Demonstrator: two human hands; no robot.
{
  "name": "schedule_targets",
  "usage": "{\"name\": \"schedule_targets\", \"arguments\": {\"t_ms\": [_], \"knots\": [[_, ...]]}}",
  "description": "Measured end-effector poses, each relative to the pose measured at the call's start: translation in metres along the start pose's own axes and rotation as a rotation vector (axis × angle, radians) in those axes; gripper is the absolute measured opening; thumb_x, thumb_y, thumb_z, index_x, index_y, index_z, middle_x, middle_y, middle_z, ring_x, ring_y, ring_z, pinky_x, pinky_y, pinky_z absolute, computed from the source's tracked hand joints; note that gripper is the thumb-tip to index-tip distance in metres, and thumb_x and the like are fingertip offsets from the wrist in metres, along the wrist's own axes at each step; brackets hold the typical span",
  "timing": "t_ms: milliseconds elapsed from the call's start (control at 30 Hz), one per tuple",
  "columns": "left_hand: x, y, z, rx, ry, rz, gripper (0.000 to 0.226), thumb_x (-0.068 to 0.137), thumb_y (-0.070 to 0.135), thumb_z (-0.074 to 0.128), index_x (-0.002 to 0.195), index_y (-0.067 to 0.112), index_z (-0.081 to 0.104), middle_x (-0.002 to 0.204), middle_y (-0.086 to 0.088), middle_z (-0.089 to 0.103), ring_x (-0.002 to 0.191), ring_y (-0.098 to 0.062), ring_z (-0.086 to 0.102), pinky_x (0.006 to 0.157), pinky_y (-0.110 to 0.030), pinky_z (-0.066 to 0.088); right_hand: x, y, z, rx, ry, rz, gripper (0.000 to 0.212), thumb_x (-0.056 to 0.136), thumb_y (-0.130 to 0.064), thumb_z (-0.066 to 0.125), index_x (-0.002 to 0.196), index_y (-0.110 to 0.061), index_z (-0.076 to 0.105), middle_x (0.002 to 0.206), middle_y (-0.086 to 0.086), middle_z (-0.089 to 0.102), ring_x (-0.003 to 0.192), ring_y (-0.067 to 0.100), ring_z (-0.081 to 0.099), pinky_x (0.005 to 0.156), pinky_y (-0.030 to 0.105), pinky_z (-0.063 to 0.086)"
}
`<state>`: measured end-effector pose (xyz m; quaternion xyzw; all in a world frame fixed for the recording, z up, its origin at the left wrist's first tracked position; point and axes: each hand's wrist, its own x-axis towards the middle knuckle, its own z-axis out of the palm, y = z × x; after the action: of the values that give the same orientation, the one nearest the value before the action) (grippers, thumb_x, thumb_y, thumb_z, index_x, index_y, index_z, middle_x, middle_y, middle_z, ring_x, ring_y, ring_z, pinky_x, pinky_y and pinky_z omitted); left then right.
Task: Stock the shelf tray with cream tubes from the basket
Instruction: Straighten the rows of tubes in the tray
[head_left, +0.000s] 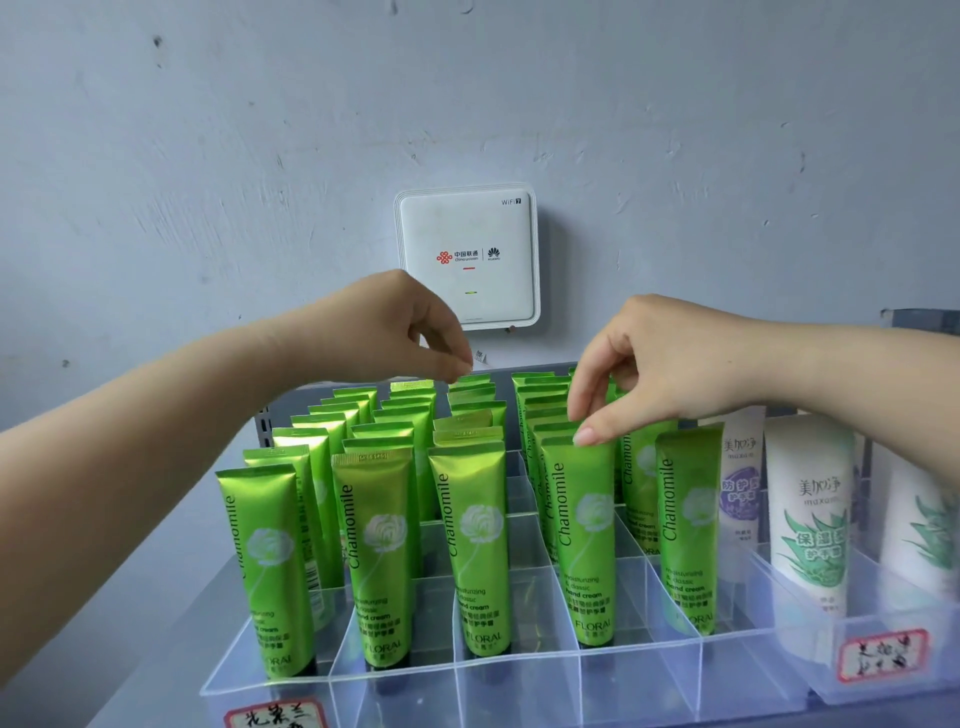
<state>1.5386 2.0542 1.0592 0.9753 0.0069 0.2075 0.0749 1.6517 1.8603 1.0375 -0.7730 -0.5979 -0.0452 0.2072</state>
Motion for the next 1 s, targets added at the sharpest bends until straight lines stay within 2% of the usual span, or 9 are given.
{"name": "schedule_targets", "arguments": {"t_ms": [67,167,233,333,500,633,733,900,1000], "knots": [[0.009,-0.001,0.006,0.054,-0.071,-0.025,0.002,0.080,0.023,0.072,0.082,0.022,0.071,0.073,0.017,0.067,0.050,0.013,0.051,0.051,-0.002,0.035,0.002,0.003,-0.001,0.035,0.037,-0.008,0.007,0.071,-0.024,0.079,0.072,-0.021,0.073,0.043,-0.020,0.055,0.042,-0.005,0.048,0.045,0.007,0.032],[0.019,-0.005,0.019,0.140,-0.196,-0.049,0.008,0.079,0.031,0.073,0.083,0.025,0.071,0.081,0.010,0.070,0.053,0.011,0.052,0.050,-0.001,0.034,0.006,0.010,-0.004,0.034,0.103,0.003,0.007,0.073,-0.026,0.077,0.070,-0.022,0.072,0.041,-0.020,0.053,0.043,-0.004,0.047,0.045,0.008,0.032],[0.022,-0.007,0.024,0.181,-0.262,-0.065,0.014,0.080,0.029,0.072,0.092,0.022,0.072,0.083,0.010,0.069,0.051,0.013,0.051,0.049,0.000,0.034,0.006,0.016,-0.006,0.022,0.131,0.019,0.007,0.075,-0.025,0.076,0.071,-0.020,0.073,0.039,-0.020,0.052,0.043,-0.003,0.047,0.044,0.008,0.031],[0.024,-0.008,0.028,0.206,-0.319,-0.071,0.021,0.082,0.016,0.068,0.104,0.016,0.071,0.075,0.014,0.062,0.047,0.016,0.048,0.048,0.000,0.033,0.006,0.022,-0.007,-0.003,0.136,0.040,0.007,0.075,-0.025,0.076,0.070,-0.022,0.072,0.039,-0.021,0.051,0.043,-0.003,0.047,0.044,0.009,0.031],[0.023,-0.007,0.027,0.163,-0.324,-0.063,0.019,0.081,0.009,0.069,0.100,0.014,0.072,0.064,0.018,0.056,0.043,0.010,0.047,0.045,-0.003,0.032,0.006,0.025,-0.008,-0.002,0.120,0.048,0.005,0.076,-0.023,0.076,0.074,-0.020,0.073,0.037,-0.022,0.049,0.041,-0.002,0.045,0.043,0.009,0.031],[0.020,-0.006,0.024,0.144,-0.329,-0.055,0.020,0.080,0.006,0.069,0.098,0.014,0.073,0.045,0.025,0.053,0.044,0.011,0.048,0.045,-0.003,0.031,0.005,0.025,-0.009,-0.013,0.100,0.041,0.004,0.078,-0.022,0.074,0.076,-0.019,0.072,0.033,-0.023,0.045,0.042,-0.003,0.046,0.044,0.009,0.031],[0.020,-0.006,0.026,0.150,-0.319,-0.050,0.020,0.081,0.009,0.069,0.100,0.014,0.073,0.064,0.019,0.059,0.048,0.013,0.049,0.048,-0.002,0.034,0.007,0.026,-0.010,-0.020,0.103,0.041,0.004,0.078,-0.022,0.074,0.077,-0.019,0.072,0.032,-0.022,0.044,0.041,-0.002,0.046,0.044,0.010,0.030],[0.022,-0.009,0.031,0.146,-0.295,-0.062,0.013,0.082,0.015,0.069,0.094,0.017,0.072,0.044,0.025,0.053,0.044,0.010,0.047,0.047,-0.003,0.033,0.010,0.032,-0.014,-0.029,0.130,0.042,0.005,0.076,-0.024,0.076,0.072,-0.023,0.072,0.044,-0.023,0.054,0.044,-0.003,0.047,0.044,0.009,0.031],[0.021,-0.008,0.028,0.121,-0.297,-0.061,0.010,0.081,0.022,0.072,0.090,0.020,0.073,0.059,0.022,0.061,0.045,0.009,0.048,0.048,-0.004,0.033,0.010,0.036,-0.021,-0.053,0.150,0.061,0.004,0.076,-0.024,0.075,0.073,-0.022,0.073,0.045,-0.023,0.055,0.046,-0.005,0.049,0.045,0.008,0.033]]}}
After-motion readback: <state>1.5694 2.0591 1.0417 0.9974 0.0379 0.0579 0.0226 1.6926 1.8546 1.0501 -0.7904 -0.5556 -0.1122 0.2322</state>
